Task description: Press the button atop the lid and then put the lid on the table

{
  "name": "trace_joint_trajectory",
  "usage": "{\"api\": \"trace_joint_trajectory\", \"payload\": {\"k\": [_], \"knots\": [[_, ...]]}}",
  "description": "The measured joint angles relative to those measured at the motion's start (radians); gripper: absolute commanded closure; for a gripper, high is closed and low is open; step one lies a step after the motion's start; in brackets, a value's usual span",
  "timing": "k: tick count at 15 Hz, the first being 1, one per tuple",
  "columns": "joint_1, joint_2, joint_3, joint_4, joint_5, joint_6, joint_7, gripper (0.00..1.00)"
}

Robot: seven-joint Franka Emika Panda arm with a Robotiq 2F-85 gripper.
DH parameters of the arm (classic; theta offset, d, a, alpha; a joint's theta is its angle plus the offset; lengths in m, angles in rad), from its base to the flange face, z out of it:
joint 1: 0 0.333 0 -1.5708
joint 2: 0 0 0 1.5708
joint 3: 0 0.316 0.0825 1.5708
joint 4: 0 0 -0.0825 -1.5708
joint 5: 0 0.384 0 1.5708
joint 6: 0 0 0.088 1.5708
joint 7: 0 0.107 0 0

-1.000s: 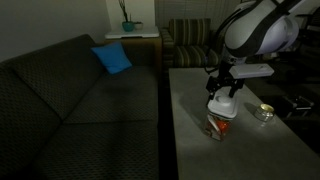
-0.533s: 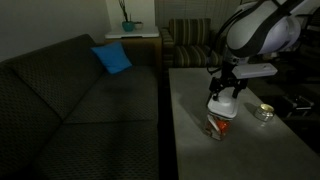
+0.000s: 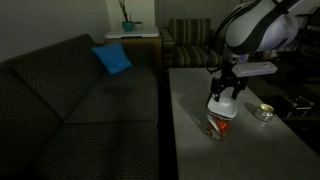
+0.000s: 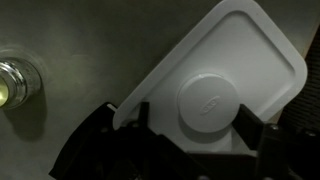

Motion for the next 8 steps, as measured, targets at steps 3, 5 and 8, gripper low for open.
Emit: {"api": "trace_joint_trajectory", "payload": {"k": [3,5,8], "knots": [[0.001,0.0,0.009,0.019,0.001,-0.03,0.0,0.66],[0.001,0.001,0.013,0.028,0.001,-0.044,0.0,0.72],[0.001,0.005,0.014,0.038,0.001,-0.054,0.0,0.72]]}}
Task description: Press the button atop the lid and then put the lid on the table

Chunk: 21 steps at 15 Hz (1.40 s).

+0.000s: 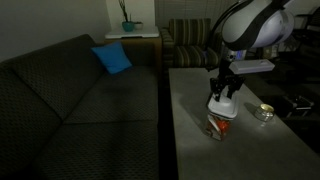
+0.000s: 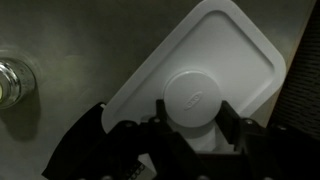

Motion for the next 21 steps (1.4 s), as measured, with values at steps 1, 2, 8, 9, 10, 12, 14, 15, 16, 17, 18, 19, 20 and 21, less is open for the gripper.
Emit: {"api": "trace_joint_trajectory", "payload": {"k": [1,2,8,9,10,12,14,15,16,17,18,19,20,21], "knots": [[0.0,0.001,0.0,0.003,0.0,-0.004,0.0,0.72],[0.0,0.002,0.0,0.005,0.0,-0.006,-0.001,0.72],[0.005,0.001,0.029,0.01,-0.002,-0.017,-0.045,0.72],[0.007,0.001,0.036,0.011,-0.003,-0.017,-0.055,0.72],[0.01,0.001,0.042,0.013,-0.003,-0.016,-0.063,0.72],[0.015,0.001,0.049,0.016,-0.003,-0.014,-0.077,0.72],[0.015,0.0,0.055,0.021,-0.003,-0.012,-0.086,0.72],[0.015,-0.003,0.056,0.023,-0.003,-0.01,-0.09,0.72],[0.015,-0.009,0.057,0.023,-0.003,-0.008,-0.092,0.72],[0.014,-0.019,0.057,0.022,-0.003,-0.007,-0.095,0.72],[0.014,-0.028,0.057,0.022,-0.003,-0.003,-0.098,0.72],[0.013,-0.038,0.057,0.022,-0.003,0.001,-0.102,0.72],[0.011,-0.051,0.057,0.019,-0.003,0.004,-0.106,0.72],[0.009,-0.063,0.057,0.015,-0.003,0.012,-0.108,0.72]]}}
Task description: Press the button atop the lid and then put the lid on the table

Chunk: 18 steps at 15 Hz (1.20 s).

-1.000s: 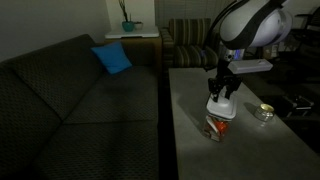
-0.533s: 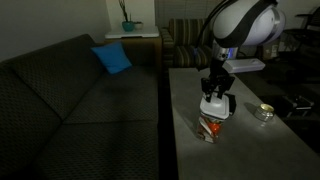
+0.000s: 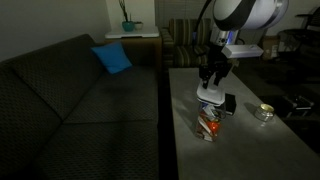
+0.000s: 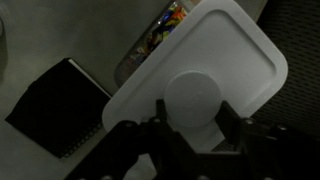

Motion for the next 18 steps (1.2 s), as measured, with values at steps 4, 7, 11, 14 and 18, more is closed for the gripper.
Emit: {"api": "trace_joint_trajectory", "payload": {"k": [4,7,11,14,18], "knots": [[-0.014,-0.046,-0.019,-0.033,-0.012,0.026,-0.008,0.72],[-0.032,-0.075,-0.058,-0.074,-0.04,0.041,-0.014,0.72],[-0.098,-0.094,-0.082,-0.12,-0.054,0.052,-0.071,0.72],[-0.162,-0.083,-0.061,-0.134,-0.048,0.052,-0.144,0.72],[-0.228,-0.01,-0.008,-0.127,-0.011,0.052,-0.2,0.72]]}}
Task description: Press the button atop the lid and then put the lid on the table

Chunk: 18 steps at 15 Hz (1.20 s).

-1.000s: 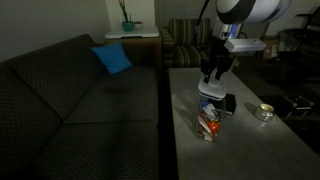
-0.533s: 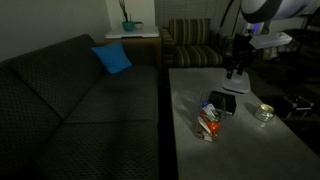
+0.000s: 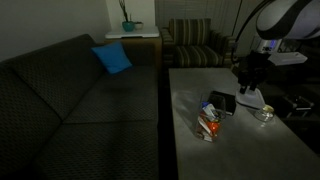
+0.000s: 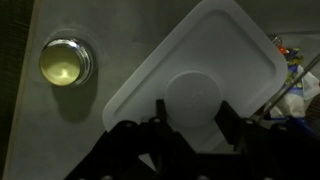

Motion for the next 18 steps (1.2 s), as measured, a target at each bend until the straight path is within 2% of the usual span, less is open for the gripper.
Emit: {"api": "trace_joint_trajectory", "payload": {"k": [6,12,18], "knots": [[-0.017,0.165,0.007,0.067,0.038,0.061,0.019,0.72],[-0.005,0.323,0.007,0.195,0.054,0.105,0.115,0.72],[0.041,0.334,-0.035,0.197,0.054,0.145,0.23,0.72]]}}
